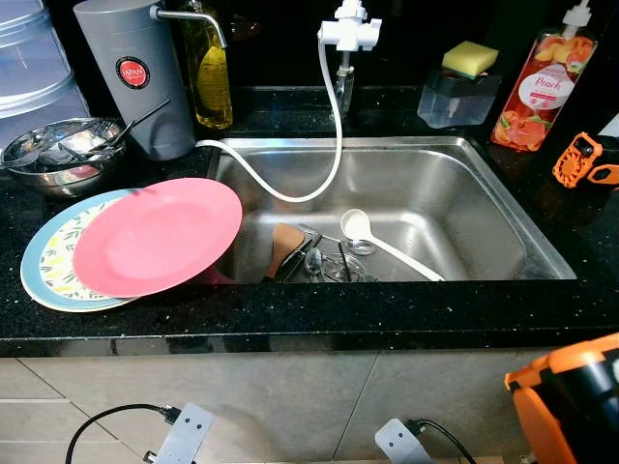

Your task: Kitchen organization

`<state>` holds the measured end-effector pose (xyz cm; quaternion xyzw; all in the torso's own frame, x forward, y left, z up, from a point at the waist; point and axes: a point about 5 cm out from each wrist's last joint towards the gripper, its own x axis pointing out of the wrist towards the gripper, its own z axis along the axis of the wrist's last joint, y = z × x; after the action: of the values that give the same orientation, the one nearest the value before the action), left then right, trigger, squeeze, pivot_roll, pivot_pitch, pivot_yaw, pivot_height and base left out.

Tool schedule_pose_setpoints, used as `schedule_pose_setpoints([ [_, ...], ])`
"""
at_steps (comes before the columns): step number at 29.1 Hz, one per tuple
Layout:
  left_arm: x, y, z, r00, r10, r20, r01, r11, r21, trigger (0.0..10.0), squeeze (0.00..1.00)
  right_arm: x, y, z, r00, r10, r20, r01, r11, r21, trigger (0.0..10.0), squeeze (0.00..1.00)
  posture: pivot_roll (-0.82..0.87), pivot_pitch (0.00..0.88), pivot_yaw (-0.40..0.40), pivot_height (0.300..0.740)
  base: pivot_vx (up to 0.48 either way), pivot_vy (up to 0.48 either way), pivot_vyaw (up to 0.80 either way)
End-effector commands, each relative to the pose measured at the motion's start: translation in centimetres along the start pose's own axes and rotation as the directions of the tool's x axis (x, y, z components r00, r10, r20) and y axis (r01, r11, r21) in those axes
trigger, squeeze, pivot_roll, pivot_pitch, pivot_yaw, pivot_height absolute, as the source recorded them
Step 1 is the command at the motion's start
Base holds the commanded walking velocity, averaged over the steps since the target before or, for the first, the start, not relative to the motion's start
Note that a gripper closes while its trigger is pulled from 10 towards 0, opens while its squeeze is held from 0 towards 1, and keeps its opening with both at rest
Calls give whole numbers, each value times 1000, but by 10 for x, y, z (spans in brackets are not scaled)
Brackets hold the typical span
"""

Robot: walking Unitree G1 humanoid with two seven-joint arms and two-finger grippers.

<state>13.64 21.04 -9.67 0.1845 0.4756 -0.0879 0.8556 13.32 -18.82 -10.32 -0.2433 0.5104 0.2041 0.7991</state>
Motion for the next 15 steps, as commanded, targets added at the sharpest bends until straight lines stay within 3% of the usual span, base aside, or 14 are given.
schedule_pose_setpoints([
  [1,-2,8,-7,1000,16,-19,-16,1000,17,10000,0,0,7,-4,999,23,-22,-23,1000,0,10000,0,150,0,-6,740,0,0,0],
  [15,-3,9,-7,1000,16,-15,-16,1000,18,10000,0,1,8,-3,999,23,-23,-23,1000,-1,10000,0,150,0,-6,740,0,0,0],
])
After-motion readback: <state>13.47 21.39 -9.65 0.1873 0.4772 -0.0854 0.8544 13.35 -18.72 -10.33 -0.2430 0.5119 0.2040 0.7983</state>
